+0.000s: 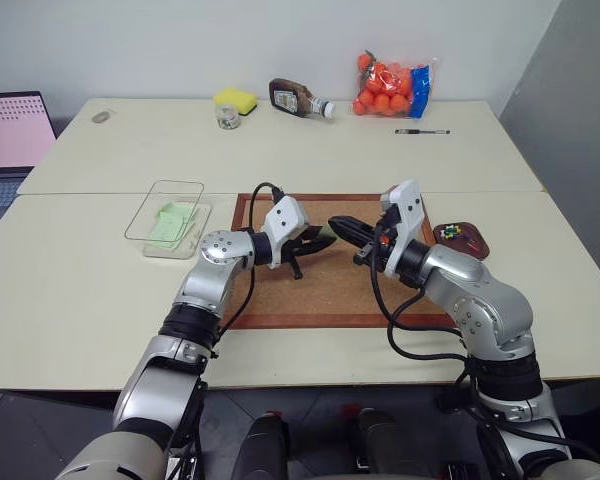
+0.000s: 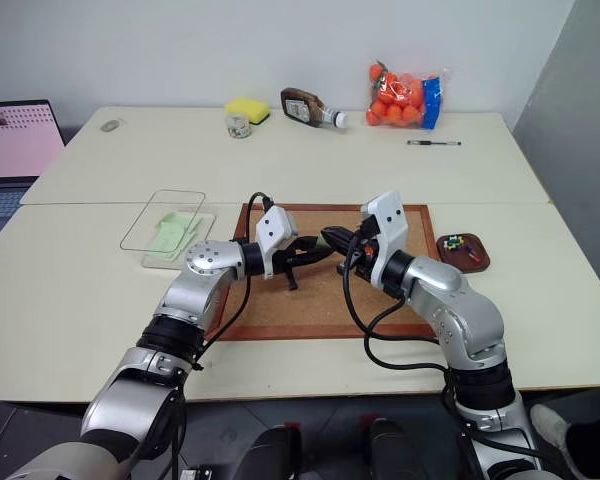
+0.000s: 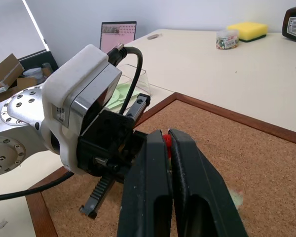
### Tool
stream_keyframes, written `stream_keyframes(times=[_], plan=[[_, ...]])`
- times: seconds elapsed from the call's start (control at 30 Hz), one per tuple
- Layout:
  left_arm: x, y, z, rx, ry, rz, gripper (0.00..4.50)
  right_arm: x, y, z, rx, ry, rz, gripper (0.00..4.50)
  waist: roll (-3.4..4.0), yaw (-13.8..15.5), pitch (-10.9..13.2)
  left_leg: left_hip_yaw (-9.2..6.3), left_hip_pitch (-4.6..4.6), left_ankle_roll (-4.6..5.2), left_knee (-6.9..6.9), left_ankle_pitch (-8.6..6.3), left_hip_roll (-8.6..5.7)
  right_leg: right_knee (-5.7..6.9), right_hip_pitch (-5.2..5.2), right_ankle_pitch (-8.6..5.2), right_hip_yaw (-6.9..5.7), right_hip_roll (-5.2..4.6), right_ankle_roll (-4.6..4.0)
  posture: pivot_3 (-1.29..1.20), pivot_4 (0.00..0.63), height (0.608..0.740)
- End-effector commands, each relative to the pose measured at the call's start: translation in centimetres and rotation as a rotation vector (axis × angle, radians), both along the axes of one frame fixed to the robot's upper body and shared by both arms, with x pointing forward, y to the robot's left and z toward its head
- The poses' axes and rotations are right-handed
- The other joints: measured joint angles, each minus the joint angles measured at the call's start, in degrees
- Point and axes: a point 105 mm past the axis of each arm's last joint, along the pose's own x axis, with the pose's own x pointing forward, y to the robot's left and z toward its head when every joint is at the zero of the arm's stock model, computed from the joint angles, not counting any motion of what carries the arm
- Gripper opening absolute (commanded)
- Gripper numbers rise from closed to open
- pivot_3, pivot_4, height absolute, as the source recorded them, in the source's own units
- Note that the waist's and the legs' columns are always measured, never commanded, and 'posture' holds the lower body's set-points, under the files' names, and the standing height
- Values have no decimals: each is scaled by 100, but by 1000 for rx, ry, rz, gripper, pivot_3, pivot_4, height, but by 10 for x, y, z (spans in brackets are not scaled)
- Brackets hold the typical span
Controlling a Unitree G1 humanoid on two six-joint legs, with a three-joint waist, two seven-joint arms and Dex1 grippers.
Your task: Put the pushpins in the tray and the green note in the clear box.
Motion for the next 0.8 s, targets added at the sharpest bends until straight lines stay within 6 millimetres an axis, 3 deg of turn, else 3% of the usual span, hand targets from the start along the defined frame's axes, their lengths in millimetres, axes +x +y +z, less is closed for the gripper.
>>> stream_keyframes(times=[0.03,0.67,0.8], plan=[[-1,-4,12,-26,-38,-19,8,-5,2,18,34,-56,17,0,0,-2,0,0,0,0,0,0,0,0,0,0,0,1,0,0,150,740],[-16,-2,-14,72,-22,-48,8,5,-12,28,102,-42,-82,0,0,1,0,-1,0,0,0,0,1,1,0,0,0,1,0,0,150,740],[-17,2,-18,91,-18,-36,8,9,-31,34,112,-56,-144,0,0,5,0,-1,-1,0,0,0,1,1,0,0,0,0,0,0,150,740]])
